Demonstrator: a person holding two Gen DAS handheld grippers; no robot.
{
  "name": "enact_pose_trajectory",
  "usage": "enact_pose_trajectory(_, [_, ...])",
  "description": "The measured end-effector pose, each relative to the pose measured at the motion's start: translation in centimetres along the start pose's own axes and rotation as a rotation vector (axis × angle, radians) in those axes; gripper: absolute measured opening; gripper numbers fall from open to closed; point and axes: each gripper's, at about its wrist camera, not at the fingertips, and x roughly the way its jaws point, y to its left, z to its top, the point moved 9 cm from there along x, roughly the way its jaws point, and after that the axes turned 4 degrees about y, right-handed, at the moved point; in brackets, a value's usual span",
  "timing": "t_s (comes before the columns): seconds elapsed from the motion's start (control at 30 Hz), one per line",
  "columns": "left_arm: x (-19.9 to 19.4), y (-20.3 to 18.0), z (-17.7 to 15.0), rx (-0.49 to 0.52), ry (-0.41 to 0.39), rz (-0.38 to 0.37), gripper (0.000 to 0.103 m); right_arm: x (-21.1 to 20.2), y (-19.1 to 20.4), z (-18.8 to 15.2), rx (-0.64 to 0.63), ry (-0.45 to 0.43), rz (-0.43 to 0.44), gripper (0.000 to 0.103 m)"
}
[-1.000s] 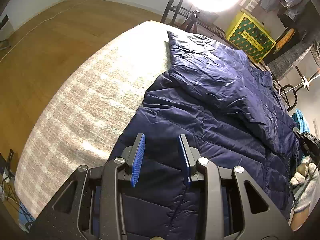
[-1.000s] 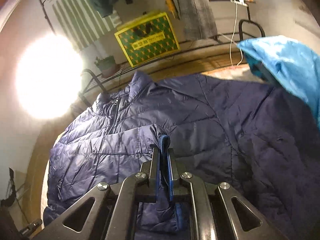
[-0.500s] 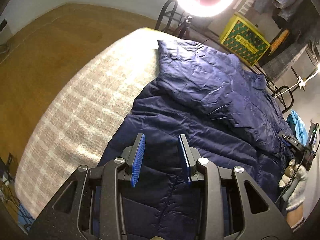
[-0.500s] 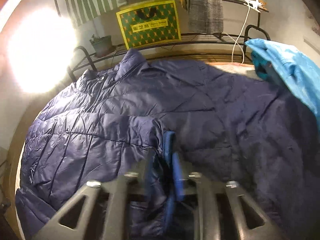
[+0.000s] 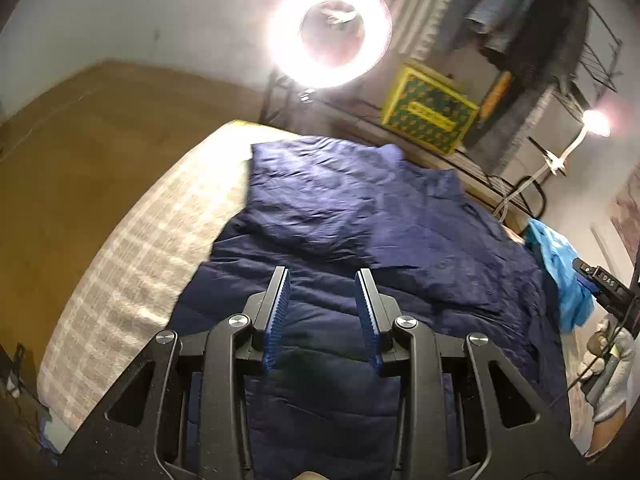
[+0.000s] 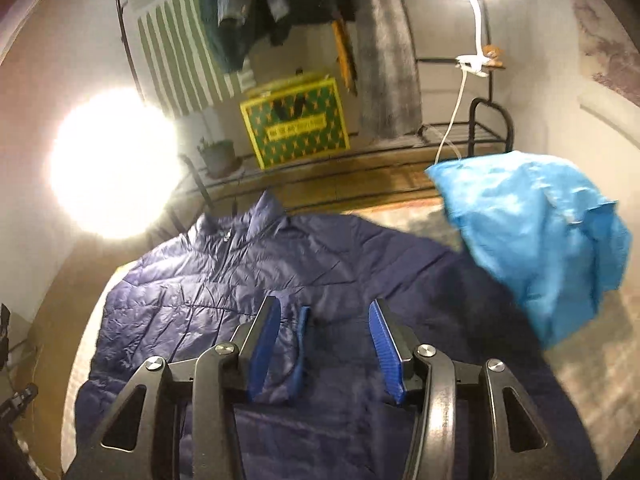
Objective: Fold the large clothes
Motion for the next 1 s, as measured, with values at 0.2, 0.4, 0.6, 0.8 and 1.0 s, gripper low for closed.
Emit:
enact_pose_trajectory(0.2, [-3.2,-6.7,-1.7,0.085,-0.012,-0.103,0.035,-6.9,-5.0,-1.5,0.035,-0.037,-0.004,0.052])
enact_pose_trajectory(0.4, [-5.5,-13.8,-5.1,0.205,0.004,-0.195,0.044,-12.4,-10.4,-4.1,0.077,-0.05,-0.031,0.052])
enact_pose_trajectory(0.6, [-5.5,-18.7,-8.8,0.316,0.045,-0.232,0.046,-15.9,-16.1,-9.2,0.1,-0.007,-0.09,0.054])
enact_pose_trajectory(0.8, [-4.0,-22.1,-12.5,0.405,0.109,-0.244,0.046,-16.8,-23.7,-16.1,0.187,0.089,-0.165,0.055])
enact_pose_trajectory(1.0, [-2.7,-23.8,-14.2,0.444,0.147,-0.251,0.046,-16.2,-28.5,-20.1,0.261,0.156,-0.21,0.057])
